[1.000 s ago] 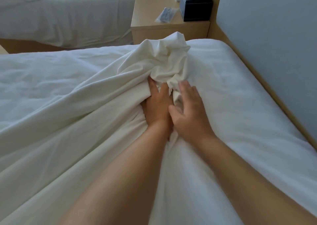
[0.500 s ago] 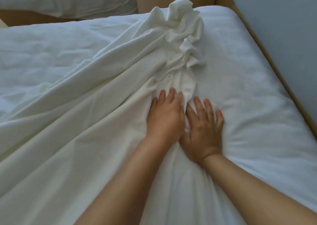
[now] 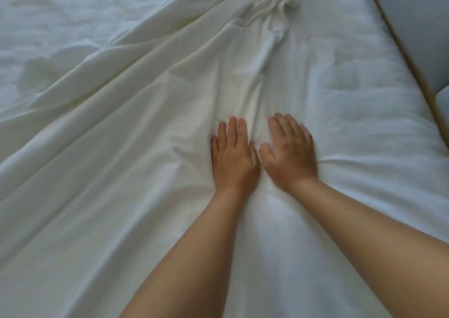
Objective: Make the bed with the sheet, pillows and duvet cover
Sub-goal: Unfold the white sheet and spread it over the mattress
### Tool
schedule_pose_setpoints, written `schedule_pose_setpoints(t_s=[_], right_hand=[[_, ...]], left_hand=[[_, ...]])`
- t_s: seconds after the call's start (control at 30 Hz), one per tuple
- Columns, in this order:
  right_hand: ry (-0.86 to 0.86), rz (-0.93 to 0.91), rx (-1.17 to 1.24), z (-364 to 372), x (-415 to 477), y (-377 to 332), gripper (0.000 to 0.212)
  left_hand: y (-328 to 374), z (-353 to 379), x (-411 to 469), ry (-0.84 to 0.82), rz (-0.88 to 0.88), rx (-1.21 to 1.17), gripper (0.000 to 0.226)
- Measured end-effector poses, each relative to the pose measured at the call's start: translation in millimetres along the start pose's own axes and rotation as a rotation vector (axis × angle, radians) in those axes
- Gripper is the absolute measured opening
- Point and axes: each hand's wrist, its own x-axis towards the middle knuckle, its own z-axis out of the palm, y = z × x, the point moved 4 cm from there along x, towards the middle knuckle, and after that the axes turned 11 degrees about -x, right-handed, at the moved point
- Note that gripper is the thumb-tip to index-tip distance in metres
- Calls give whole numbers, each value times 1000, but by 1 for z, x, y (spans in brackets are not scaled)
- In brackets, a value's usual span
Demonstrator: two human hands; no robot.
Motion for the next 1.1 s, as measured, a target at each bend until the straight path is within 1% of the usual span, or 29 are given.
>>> schedule_pose_setpoints(t_s=[0.1,0.2,0.3,0.37,0.43,0.47,0.53,0.57,0.6,0.67,0.7,0.73,0.77,0.83,0.93,1.0,1.03,1.07,1.1], right_hand=[[-76,17,38,-8,-77,-9,54],[-155,12,50,-19,-153,-25,61],[-228,27,163,-32,-242,-53,62],[-246,26,257,-39,-295,-74,60],[-302,83,391,-44,-339,-98,58],[-376,137,472,-43,-356,-111,59],[-542,256,555,-40,-381,-133,59],[-595,321,592,-37,-386,-141,53],[-648,391,656,-33,-386,-146,43],[-777,517,862,-31,-376,-149,25],[-808,554,929,-33,-368,-146,20],[-790,574,949,-38,-360,-137,19],[-734,590,962,-45,-353,-122,19],[-556,632,993,-66,-346,-85,13],[-261,716,914,-104,-340,-7,11],[-143,792,870,-119,-344,45,16],[-148,840,903,-121,-353,65,17],[-207,884,966,-118,-366,78,17],[-305,908,1028,-111,-385,86,18]], left_hand=[[-3,-16,-38,-47,22,-36,55],[-20,-44,-143,-84,-37,-39,59],[-52,-77,-266,-28,-151,8,62],[-75,-94,-337,-26,-334,46,65],[-87,-101,-392,-79,-555,68,56],[-90,-100,-411,-97,-627,34,44],[-88,-101,-426,-70,-726,-123,14],[-86,-103,-426,-64,-758,-192,13],[-85,-105,-423,-90,-752,-241,15],[-68,-108,-413,-200,-642,-348,20],[-54,-109,-408,-252,-569,-399,25],[-37,-110,-405,-285,-510,-449,27],[-20,-109,-402,-301,-471,-499,23],[19,-100,-394,-345,-440,-609,18],[88,-66,-382,-460,-365,-736,18],[129,-38,-386,-517,-273,-699,18],[140,-25,-394,-547,-231,-621,22],[142,-14,-406,-589,-204,-491,34],[135,-4,-421,-638,-199,-332,52]])
